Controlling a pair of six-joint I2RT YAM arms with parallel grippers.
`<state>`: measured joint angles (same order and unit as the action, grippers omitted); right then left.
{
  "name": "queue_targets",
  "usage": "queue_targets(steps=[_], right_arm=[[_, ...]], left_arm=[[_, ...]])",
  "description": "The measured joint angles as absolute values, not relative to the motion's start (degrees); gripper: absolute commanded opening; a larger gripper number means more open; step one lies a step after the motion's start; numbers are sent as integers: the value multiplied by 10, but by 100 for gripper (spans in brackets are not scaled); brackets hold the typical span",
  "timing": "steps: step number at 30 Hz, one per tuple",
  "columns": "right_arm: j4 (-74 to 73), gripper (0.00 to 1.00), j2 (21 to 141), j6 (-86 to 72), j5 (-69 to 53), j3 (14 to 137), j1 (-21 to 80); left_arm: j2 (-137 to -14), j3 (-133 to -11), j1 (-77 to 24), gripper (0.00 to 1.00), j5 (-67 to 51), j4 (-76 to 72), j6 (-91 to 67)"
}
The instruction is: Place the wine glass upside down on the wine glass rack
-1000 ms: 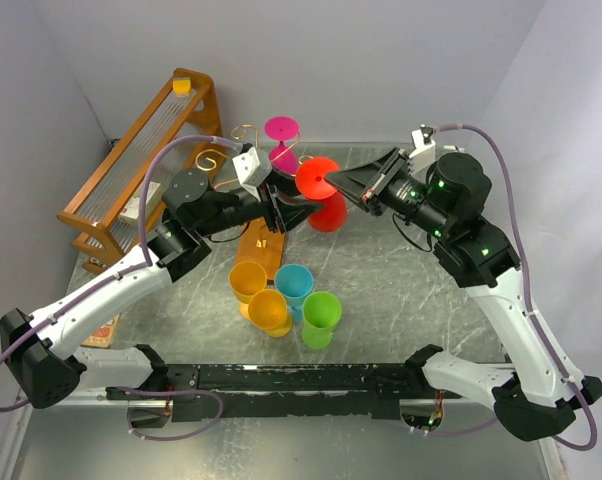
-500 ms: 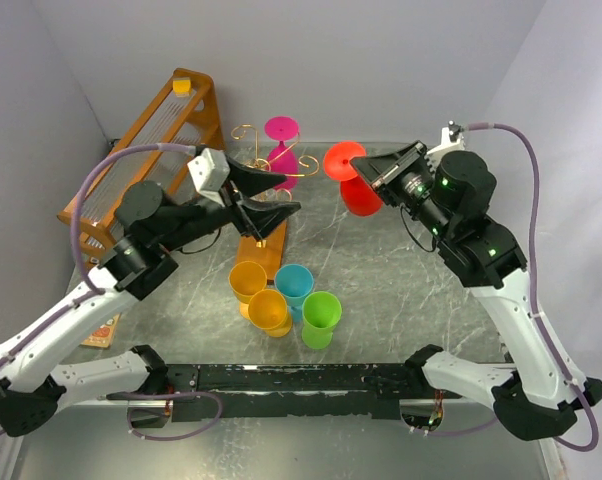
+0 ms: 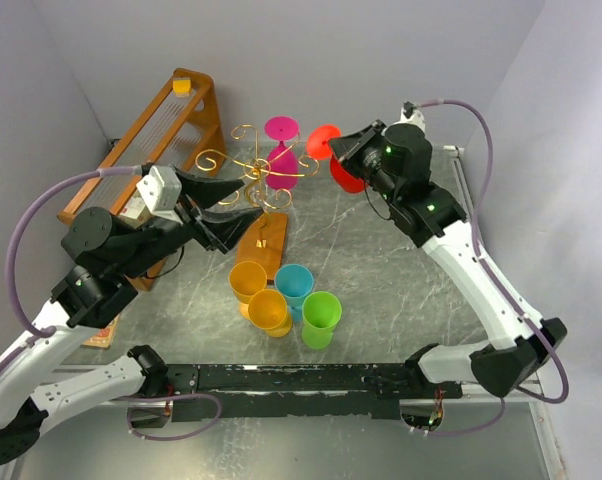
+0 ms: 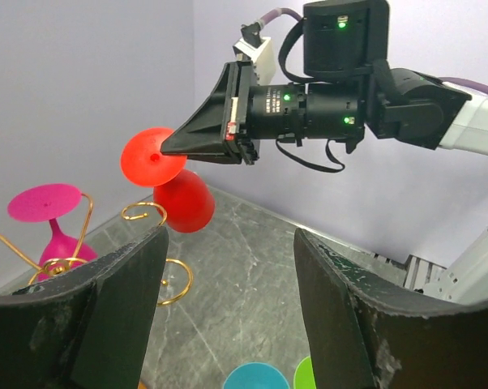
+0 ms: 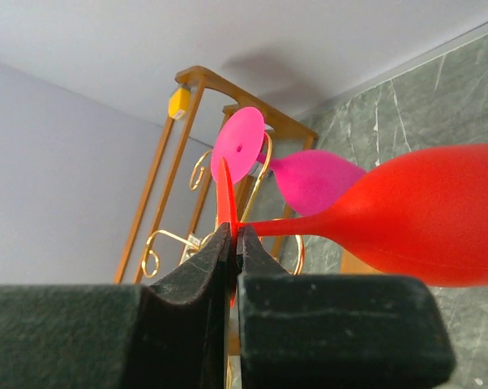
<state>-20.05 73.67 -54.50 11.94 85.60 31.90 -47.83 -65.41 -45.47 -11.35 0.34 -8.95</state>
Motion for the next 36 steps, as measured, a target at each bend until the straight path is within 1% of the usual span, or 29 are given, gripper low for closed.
queue_targets(steps=[6,22,36], right_arm=[[-165,0,777,-530,99,856,319],[-122,0,819,-520,18,856,319],[-109,0,821,-536,-58,838,319]], left_arm=[[-457,-640,-455,74,-101,21,-77],[-420,-618,-455,74,-96,24,-77],[-421,-617,-455,75,-96,24,-77]])
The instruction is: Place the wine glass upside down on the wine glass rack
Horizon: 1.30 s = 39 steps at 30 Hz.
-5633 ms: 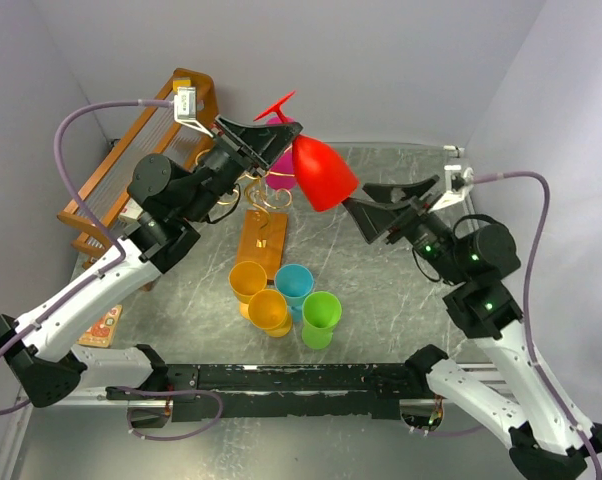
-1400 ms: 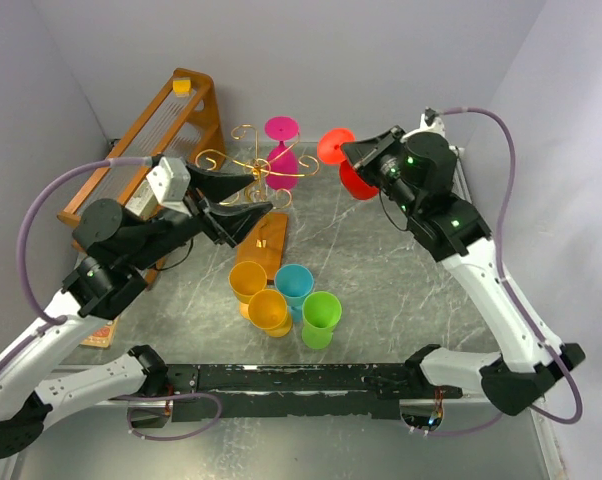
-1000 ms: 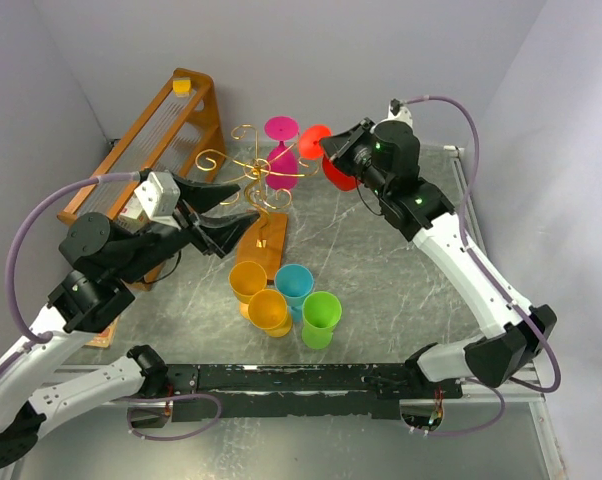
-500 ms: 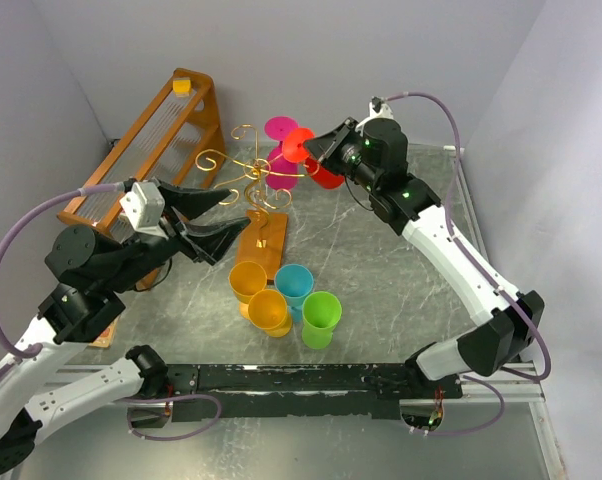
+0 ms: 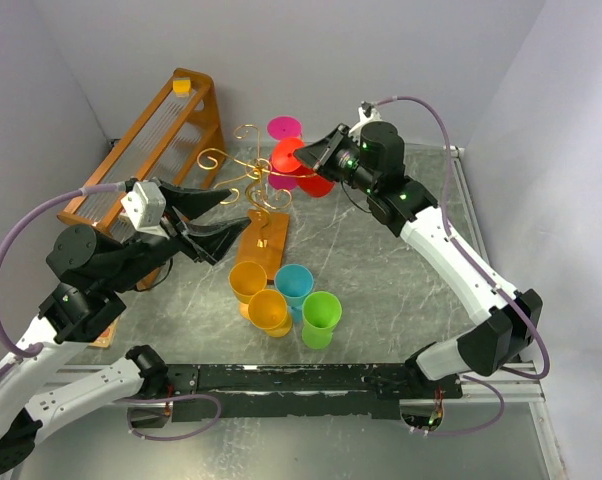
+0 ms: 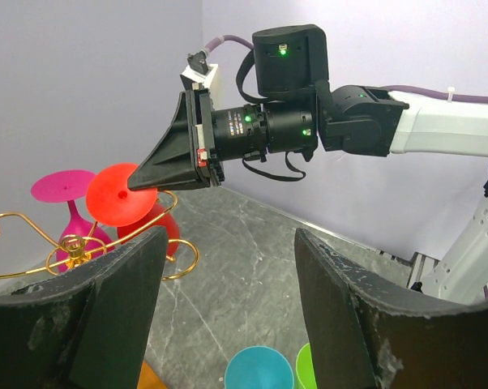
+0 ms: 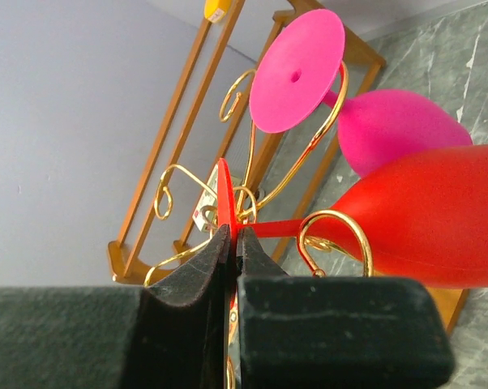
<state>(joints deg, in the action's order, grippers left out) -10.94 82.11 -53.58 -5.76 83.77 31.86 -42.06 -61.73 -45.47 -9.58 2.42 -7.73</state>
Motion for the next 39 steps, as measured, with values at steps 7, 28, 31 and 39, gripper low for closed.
queue_targets(steps=[7,28,31,39], right_arm=[[-115,0,812,-540,-71,834,319],[-168,0,756,-564,-38,809,319],[-178,0,749,-563,-17,809,319],[-186,0,755,-544,23,815,319]], left_arm=[[-421,-614,-455,75,-96,24,-77],[-424,-613,-455,75,-89,24,-77],[-424,-613,-455,75,-89,24,-77],[-427,-613,-455,75,-87,24,-77]])
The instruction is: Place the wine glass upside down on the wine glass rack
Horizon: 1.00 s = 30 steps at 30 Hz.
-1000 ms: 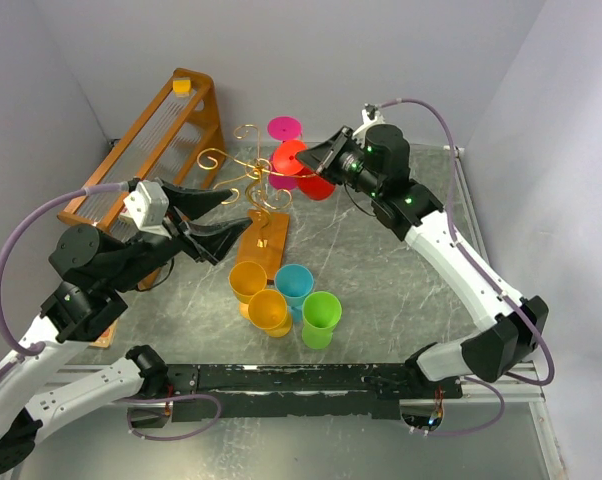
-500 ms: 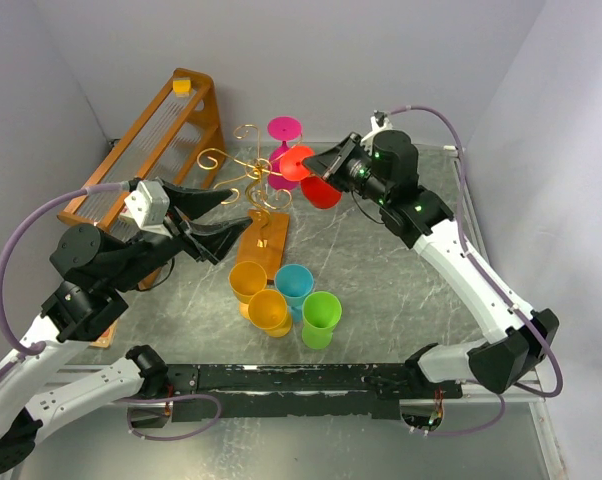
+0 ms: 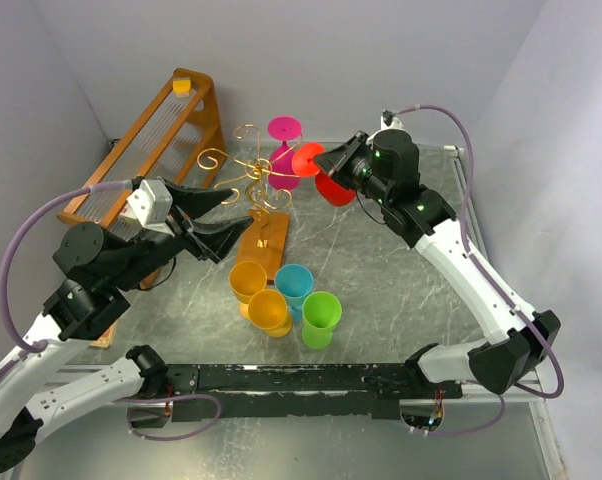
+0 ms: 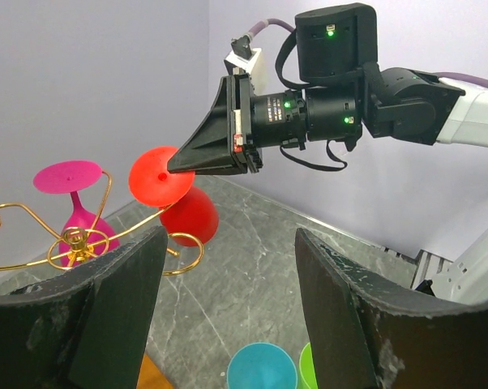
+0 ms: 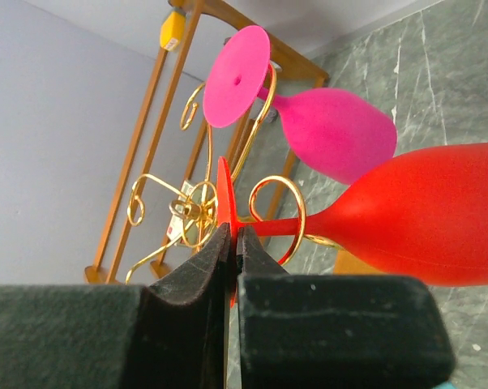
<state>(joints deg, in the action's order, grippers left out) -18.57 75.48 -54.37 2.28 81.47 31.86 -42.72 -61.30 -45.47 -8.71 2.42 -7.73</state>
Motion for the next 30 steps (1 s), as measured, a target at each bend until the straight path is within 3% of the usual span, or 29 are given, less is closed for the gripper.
queue_targets(steps=[13,30], right_arm=[[-186,2,793,-520,18,835,309],[-206,57,804,-505,9,865,307]], left_arm=[[-434,-613,-455,76,-82,24,-77],[-436,-613,-455,76,-81,24,-75]])
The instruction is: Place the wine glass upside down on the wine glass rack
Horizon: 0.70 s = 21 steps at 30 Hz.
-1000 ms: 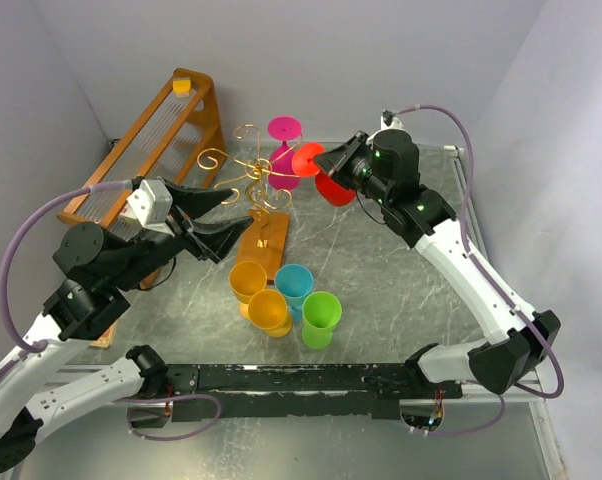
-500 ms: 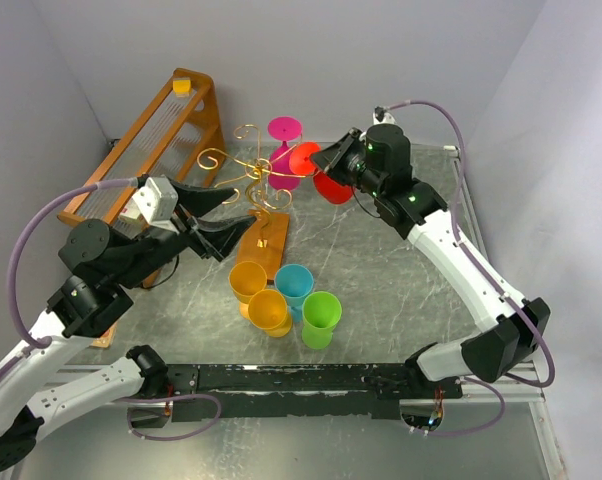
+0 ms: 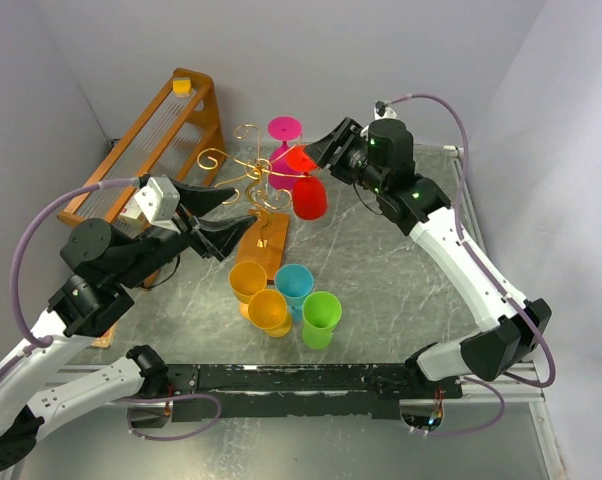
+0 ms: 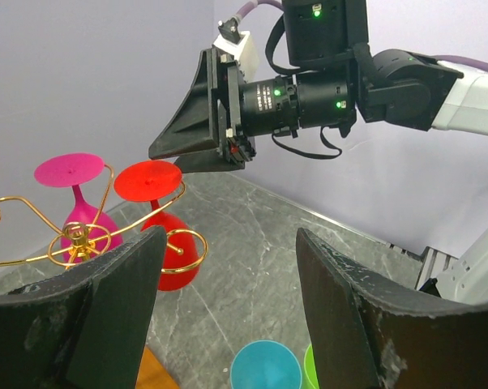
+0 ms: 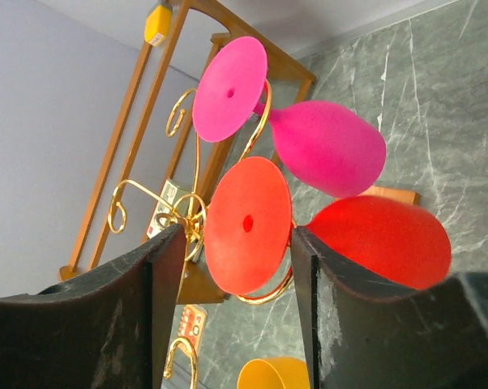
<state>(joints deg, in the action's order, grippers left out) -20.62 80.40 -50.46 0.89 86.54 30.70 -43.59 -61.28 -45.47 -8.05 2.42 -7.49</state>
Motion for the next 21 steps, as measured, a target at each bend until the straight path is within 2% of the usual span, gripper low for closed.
queue_targets(steps=[3,10,15,17,21], right_arm=[[-218,63,804,-491,9,877,307],[-261,67,770,-432,11,871,305],[-307,67,681,-365,29,836,304],[-340,62,656,-338,29,829,304],[-414,61,649,-294,25,816,304]], left_arm=[[-435,-610,-455,76,-79,23,-74],[-440,-608,-455,75,-77,19,-74],[-449,-608,-455,75,-75,17,-75],[-454,-608,-455,75,-73,17,-75],[-456,-601,-455,75,-66,11,-80]])
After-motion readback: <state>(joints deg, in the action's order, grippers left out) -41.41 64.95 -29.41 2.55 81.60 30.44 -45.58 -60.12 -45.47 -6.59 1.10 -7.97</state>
